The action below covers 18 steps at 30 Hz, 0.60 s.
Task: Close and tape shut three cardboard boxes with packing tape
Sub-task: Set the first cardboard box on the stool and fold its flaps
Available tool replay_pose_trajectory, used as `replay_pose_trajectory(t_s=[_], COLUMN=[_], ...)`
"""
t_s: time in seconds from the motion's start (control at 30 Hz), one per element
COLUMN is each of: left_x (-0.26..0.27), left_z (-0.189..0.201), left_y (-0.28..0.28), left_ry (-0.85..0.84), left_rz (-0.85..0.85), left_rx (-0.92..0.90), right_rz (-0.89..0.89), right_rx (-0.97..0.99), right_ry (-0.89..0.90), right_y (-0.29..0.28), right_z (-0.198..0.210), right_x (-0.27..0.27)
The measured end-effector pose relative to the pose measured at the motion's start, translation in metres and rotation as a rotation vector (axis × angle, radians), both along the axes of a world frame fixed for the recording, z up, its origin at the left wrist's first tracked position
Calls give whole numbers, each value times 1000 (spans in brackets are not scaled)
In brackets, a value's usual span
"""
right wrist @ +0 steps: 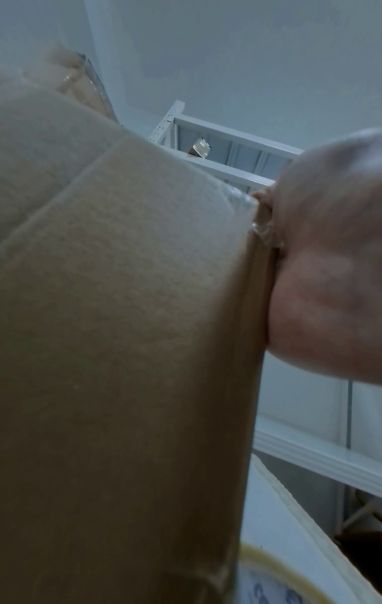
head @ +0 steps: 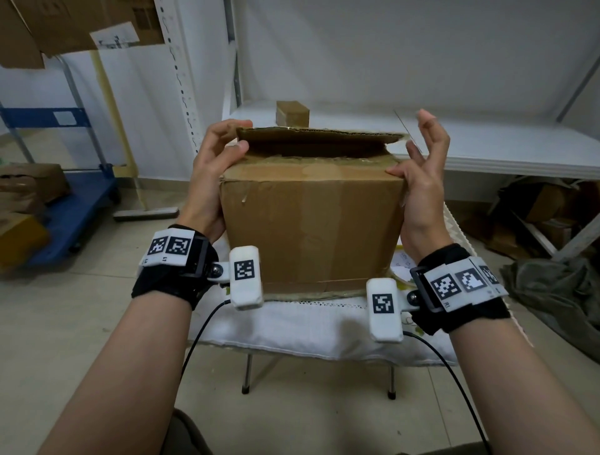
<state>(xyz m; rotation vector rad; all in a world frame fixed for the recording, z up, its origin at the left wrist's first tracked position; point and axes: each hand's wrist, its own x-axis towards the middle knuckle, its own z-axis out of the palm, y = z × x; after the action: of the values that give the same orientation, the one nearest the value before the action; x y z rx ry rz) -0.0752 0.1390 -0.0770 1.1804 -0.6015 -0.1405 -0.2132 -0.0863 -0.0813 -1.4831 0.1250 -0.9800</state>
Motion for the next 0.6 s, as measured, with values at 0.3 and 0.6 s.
replay_pose_trajectory(t_s=[0.3, 0.6], left_x=[-10, -4], left_z=[2, -3], left_y=[7, 20], left_ry=[-122, -210], left_rz=[19, -158], left_rx=[121, 422], right_rz=[21, 34], right_rx=[12, 25], right_ry=[60, 101], right_y=[-7, -9], right_z=[-2, 3], right_x=[4, 5])
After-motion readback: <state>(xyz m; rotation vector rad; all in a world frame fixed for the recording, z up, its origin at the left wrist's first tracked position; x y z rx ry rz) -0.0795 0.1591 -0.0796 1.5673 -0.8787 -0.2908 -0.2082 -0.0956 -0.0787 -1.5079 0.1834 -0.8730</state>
